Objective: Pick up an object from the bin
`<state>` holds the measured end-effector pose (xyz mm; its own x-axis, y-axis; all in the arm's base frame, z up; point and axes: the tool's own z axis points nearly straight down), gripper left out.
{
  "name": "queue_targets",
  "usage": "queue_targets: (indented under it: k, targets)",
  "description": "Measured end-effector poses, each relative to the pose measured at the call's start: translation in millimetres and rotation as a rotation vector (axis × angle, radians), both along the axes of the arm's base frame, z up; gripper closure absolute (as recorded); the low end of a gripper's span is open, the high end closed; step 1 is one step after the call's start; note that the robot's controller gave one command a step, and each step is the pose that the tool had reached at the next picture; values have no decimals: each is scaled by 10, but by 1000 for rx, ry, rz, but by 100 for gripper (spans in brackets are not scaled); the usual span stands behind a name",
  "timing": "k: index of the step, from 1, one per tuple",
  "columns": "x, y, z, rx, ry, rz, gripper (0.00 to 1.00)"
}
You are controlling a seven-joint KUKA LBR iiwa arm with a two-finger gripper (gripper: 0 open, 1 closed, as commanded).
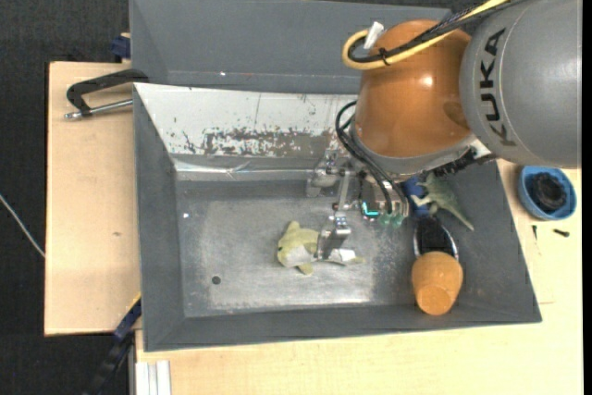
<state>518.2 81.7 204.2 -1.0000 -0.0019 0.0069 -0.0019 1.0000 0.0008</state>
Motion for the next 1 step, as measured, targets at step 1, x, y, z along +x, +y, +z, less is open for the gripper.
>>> queue_targets:
  k: [1]
  targets:
    - [-124, -111, -1339, 2, -14, 35, 0]
